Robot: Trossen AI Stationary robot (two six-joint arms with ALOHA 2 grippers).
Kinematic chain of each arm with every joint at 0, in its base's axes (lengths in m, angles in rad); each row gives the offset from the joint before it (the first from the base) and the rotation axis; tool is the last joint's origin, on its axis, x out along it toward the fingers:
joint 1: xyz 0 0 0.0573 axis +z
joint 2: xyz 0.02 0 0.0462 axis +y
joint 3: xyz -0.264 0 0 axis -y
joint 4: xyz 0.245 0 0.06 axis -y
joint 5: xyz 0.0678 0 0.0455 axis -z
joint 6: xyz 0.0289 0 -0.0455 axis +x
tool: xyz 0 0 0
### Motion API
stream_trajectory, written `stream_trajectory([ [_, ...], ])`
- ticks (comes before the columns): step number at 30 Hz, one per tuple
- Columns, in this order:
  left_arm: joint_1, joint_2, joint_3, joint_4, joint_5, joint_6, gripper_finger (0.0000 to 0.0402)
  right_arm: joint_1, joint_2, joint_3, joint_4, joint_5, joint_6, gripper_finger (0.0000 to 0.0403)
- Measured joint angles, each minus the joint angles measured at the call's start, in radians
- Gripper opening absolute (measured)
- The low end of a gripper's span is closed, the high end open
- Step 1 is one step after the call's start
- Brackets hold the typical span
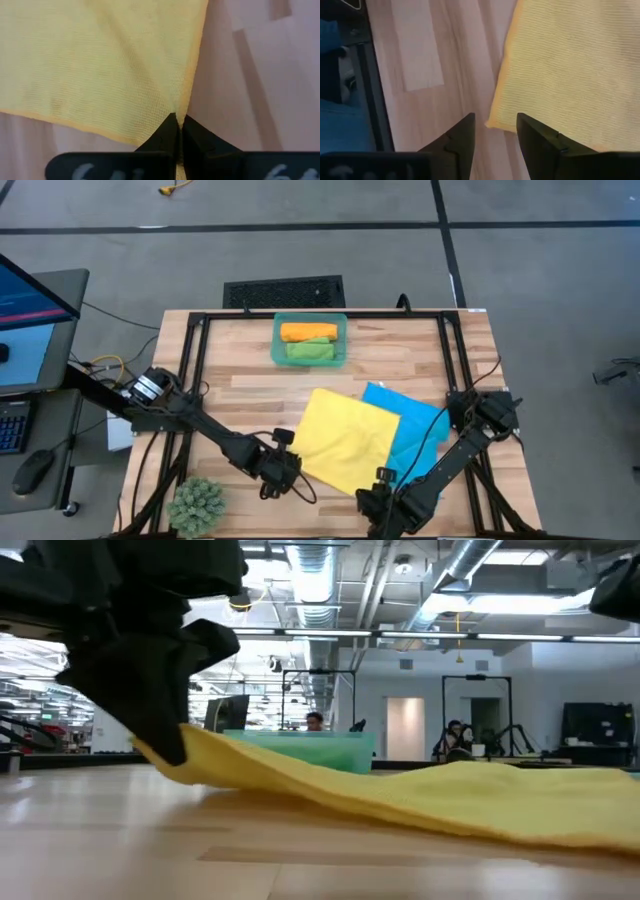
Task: Roll microfiber towels into tight, uniform cylinder then place into a basket
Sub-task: Fold the yellow towel
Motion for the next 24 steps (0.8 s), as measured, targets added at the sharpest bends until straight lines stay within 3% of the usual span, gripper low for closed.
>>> stream_trajectory([
  [8,-0.048,0.000,0.000,-0.008,0.012,-0.091,0.0000,-0.024,0.000,-0.046,0.235,0.064,-0.120,0.0153],
  [24,-0.101,-0.001,0.000,-0.011,0.045,-0.196,0.0000,-0.024,0.049,-0.055,0.274,0.042,-0.124,0.0148],
])
